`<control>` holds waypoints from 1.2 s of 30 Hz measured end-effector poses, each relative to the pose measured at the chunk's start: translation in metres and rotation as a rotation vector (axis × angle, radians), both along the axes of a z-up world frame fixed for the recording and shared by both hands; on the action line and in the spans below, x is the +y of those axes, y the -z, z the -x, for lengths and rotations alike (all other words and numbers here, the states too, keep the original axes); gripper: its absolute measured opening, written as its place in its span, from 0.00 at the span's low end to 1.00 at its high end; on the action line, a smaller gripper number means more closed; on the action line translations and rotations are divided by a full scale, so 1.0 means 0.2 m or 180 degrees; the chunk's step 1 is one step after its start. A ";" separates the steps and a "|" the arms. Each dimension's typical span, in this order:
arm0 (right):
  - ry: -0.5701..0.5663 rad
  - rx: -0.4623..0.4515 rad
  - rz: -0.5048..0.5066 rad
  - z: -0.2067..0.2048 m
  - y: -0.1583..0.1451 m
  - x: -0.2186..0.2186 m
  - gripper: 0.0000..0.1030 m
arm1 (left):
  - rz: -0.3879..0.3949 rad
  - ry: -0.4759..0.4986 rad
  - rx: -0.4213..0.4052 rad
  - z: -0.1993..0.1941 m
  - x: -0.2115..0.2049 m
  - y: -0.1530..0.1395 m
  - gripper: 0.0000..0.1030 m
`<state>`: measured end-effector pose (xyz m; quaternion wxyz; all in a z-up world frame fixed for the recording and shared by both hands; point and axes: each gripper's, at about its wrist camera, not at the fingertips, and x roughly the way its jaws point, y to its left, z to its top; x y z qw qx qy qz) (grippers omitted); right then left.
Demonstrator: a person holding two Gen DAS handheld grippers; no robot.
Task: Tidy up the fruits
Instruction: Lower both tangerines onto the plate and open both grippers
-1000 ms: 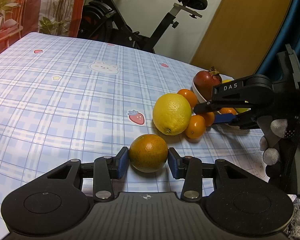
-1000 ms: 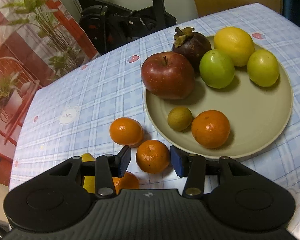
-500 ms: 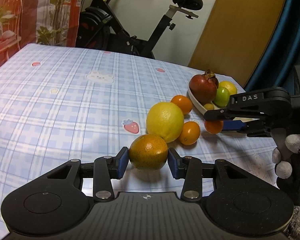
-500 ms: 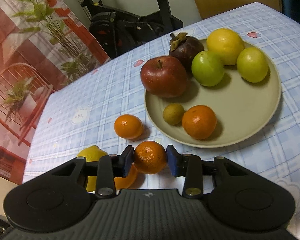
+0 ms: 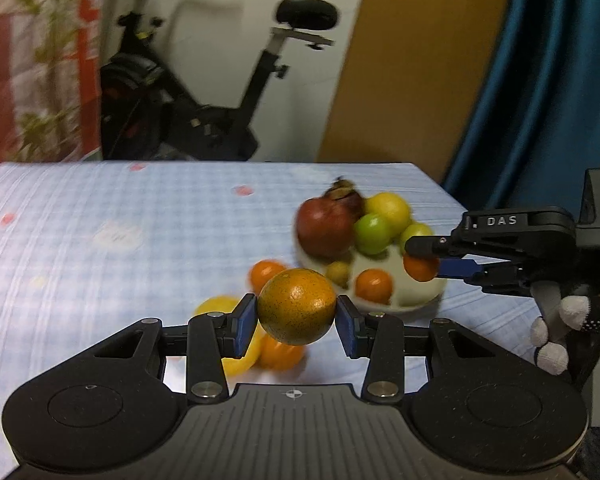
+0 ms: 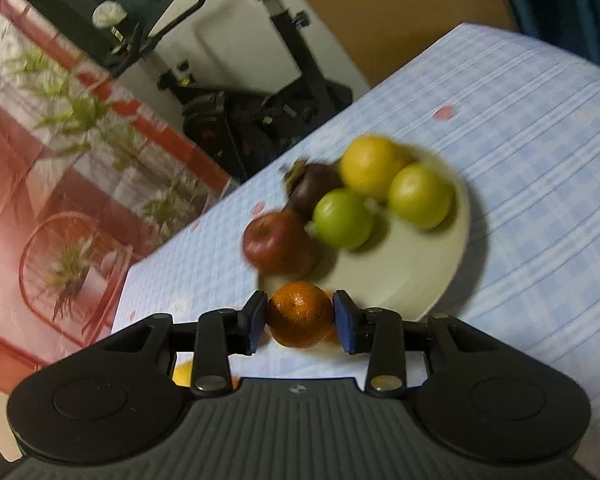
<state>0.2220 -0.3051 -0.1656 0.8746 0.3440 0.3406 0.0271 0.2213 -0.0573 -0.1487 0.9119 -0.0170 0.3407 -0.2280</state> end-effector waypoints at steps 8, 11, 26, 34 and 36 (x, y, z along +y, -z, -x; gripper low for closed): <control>0.0165 0.0129 -0.0105 -0.12 0.10 -0.14 0.37 | -0.0099 0.0344 0.0004 -0.21 -0.35 0.04 0.43; 0.0210 0.0145 -0.0143 -0.15 0.13 -0.17 0.37 | -0.0180 0.0411 0.0070 -0.29 -0.46 0.09 0.43; 0.0200 0.0235 -0.0177 -0.24 0.19 -0.18 0.38 | -0.0272 0.0387 0.0287 -0.43 -0.59 0.22 0.43; 0.0174 0.0242 -0.0191 -0.24 0.18 -0.19 0.39 | -0.0147 0.0372 0.0314 -0.46 -0.56 0.19 0.44; 0.0167 0.0214 -0.0202 -0.23 0.16 -0.19 0.39 | -0.0142 0.0372 0.0288 -0.46 -0.54 0.18 0.44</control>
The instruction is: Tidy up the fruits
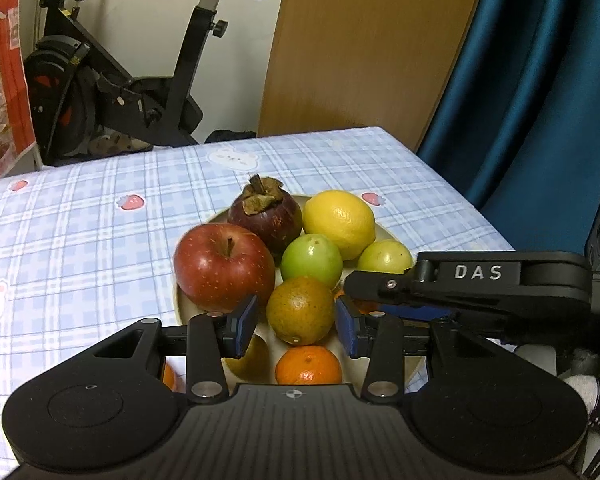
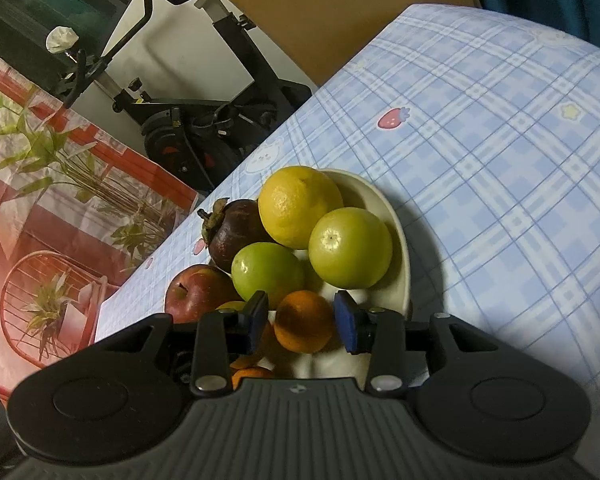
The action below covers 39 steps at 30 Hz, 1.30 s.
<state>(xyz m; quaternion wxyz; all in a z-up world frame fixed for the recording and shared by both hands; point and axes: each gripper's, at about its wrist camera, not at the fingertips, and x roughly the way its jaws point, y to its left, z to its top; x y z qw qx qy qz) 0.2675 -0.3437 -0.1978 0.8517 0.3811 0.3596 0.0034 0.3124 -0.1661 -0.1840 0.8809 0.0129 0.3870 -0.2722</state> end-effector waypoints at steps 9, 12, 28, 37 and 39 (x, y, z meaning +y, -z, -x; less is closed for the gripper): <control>-0.0087 -0.0216 0.0204 0.10 -0.14 0.01 0.39 | 0.0269 -0.0010 -0.0207 0.09 0.21 -0.18 0.44; -0.0182 -0.0331 0.0312 0.14 -0.18 0.06 0.40 | 0.0279 -0.0089 -0.0307 0.13 0.33 -0.24 0.44; -0.0937 -0.0555 0.0877 0.23 -0.20 0.53 0.42 | 0.0228 -0.0584 -0.0262 0.29 0.83 -0.21 0.44; -0.1486 -0.0625 0.1293 0.25 -0.15 0.80 0.58 | 0.0353 -0.0560 -0.0095 0.29 0.89 -0.10 0.49; -0.1679 -0.0711 0.1480 0.26 -0.15 0.88 0.64 | 0.0418 -0.0571 -0.0043 0.28 0.91 -0.08 0.53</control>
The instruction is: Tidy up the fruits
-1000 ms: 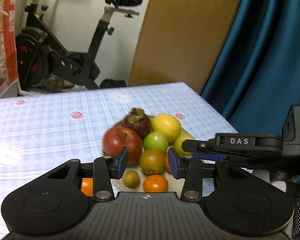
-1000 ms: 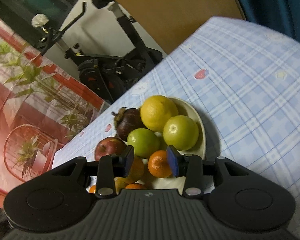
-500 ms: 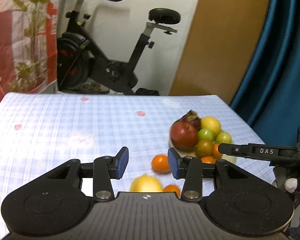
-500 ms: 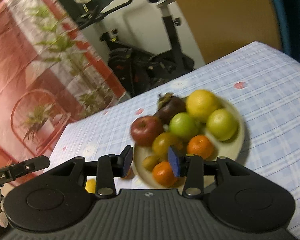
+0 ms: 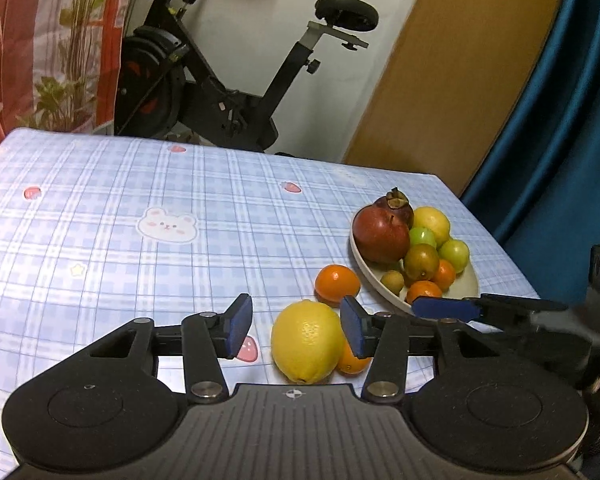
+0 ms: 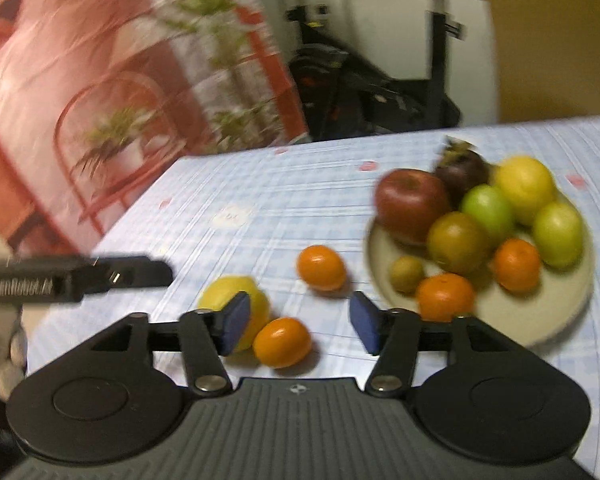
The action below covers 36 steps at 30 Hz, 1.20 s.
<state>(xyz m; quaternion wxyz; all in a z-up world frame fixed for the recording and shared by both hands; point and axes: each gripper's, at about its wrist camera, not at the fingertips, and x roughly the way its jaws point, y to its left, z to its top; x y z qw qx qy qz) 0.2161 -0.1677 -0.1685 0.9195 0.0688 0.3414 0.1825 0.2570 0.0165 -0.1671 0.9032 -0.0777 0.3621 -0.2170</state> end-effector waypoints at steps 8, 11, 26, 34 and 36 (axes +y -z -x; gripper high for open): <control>-0.0547 -0.0123 0.0340 -0.05 0.08 0.22 0.74 | 0.0196 0.0086 0.0144 -0.04 0.01 0.06 0.55; -0.0629 -0.0115 0.0358 -0.10 0.10 0.27 0.74 | 0.0214 0.0140 0.0191 -0.06 -0.02 0.09 0.56; -0.0711 -0.0030 0.0381 -0.14 0.18 0.29 0.67 | 0.0057 0.0201 0.0395 -0.12 -0.09 0.21 0.62; -0.0662 -0.0028 0.0371 -0.13 0.19 0.29 0.62 | 0.0096 0.0202 0.0388 -0.12 -0.10 0.22 0.55; -0.0644 -0.0057 0.0351 -0.12 0.19 0.28 0.62 | 0.0093 0.0215 0.0353 -0.11 -0.10 0.21 0.55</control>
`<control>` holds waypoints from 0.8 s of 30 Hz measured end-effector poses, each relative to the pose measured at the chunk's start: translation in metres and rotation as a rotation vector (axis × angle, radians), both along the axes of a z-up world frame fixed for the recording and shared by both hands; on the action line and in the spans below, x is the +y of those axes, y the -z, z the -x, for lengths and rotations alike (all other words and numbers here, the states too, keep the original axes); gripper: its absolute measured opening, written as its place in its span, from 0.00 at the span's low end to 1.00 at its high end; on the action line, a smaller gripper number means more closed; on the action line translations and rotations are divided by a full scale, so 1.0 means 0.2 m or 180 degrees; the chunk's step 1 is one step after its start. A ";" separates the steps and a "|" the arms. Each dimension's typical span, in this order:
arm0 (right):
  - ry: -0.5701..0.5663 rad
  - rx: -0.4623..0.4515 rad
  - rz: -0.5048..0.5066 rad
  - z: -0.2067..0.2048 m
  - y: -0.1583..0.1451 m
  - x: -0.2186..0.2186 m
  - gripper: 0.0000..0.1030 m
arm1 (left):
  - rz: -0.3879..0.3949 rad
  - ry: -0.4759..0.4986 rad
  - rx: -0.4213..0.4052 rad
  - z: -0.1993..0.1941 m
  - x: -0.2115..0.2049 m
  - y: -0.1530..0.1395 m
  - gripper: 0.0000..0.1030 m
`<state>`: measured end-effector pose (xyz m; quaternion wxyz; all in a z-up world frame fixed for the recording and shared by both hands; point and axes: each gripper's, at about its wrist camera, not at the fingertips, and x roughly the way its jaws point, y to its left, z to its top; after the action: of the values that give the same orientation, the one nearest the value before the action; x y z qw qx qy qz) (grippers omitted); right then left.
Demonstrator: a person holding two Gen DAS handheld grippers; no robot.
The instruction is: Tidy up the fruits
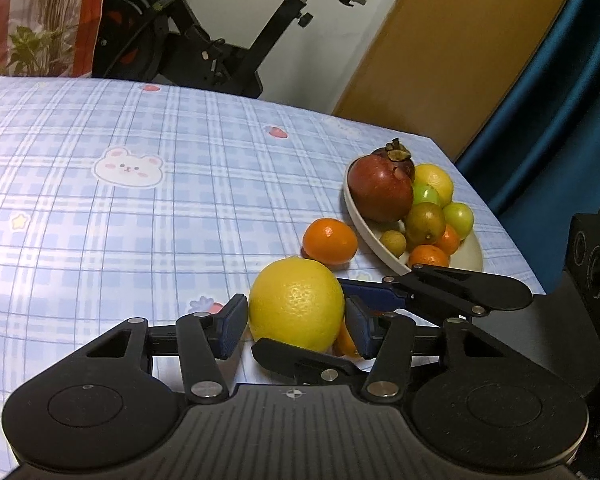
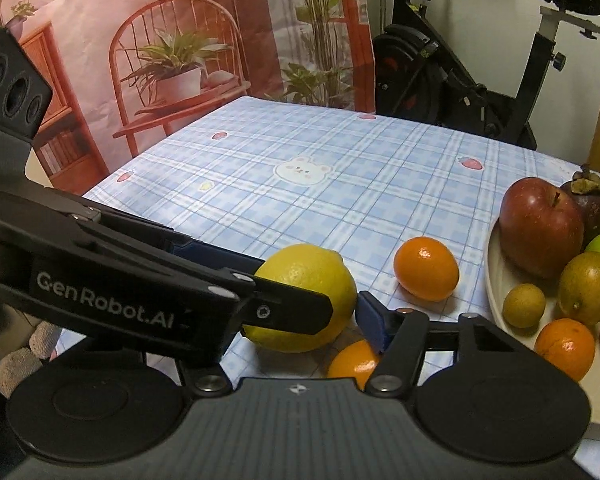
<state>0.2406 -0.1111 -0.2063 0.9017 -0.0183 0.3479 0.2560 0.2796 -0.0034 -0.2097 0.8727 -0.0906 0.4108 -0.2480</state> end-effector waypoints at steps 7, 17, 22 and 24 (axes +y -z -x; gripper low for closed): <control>0.0086 -0.0250 -0.0140 0.06 -0.09 -0.06 0.62 | 0.0029 0.0011 -0.0234 0.05 -0.04 -0.12 0.55; 0.0428 -0.0493 -0.0300 0.15 -0.22 -0.34 0.62 | 0.0030 0.0281 -0.0481 0.06 -0.31 -0.27 0.55; 0.0669 -0.0495 -0.0316 0.17 -0.22 -0.55 0.62 | -0.0067 0.0574 -0.0497 0.03 -0.55 -0.29 0.55; 0.0752 -0.0470 -0.0315 0.18 -0.21 -0.63 0.62 | -0.0094 0.0658 -0.0486 0.03 -0.63 -0.27 0.55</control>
<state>0.2039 -0.2369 -0.1635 0.9485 0.0484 0.2673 0.1629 0.2743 -0.1290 -0.1551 0.8724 -0.0157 0.3538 -0.3368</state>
